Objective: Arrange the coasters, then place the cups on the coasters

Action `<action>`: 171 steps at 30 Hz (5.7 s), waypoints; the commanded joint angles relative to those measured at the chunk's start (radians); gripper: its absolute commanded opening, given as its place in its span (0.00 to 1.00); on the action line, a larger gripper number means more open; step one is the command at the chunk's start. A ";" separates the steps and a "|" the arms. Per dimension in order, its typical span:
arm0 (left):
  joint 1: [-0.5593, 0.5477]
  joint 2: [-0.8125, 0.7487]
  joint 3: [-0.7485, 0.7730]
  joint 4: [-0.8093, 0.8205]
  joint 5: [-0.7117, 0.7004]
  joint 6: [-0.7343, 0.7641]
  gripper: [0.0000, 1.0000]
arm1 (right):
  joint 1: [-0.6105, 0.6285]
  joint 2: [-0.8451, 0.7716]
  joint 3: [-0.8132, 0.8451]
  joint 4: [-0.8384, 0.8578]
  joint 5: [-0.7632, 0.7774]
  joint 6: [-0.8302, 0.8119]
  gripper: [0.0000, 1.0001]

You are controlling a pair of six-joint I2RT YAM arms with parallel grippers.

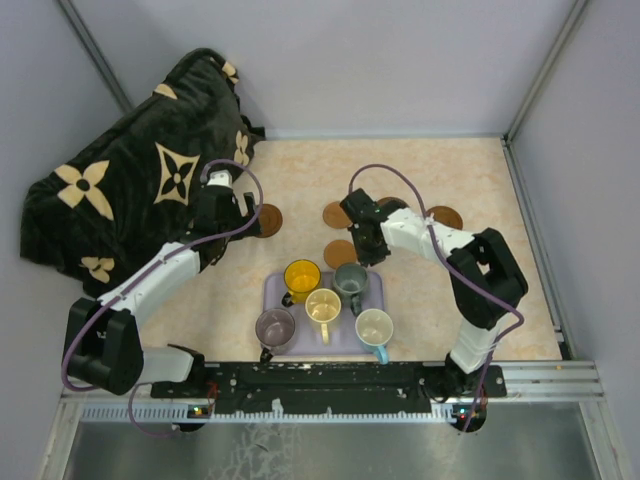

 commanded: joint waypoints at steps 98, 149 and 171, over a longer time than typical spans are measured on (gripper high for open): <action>-0.025 0.240 0.078 0.100 -0.014 -0.026 1.00 | 0.048 0.698 1.024 -0.011 -0.044 -0.209 0.42; -0.016 0.225 0.069 0.082 -0.035 -0.028 1.00 | -0.056 0.664 0.827 0.062 0.022 -0.129 0.28; -0.012 0.236 0.076 0.073 -0.046 -0.035 1.00 | 0.014 0.710 0.820 0.059 -0.059 -0.182 0.29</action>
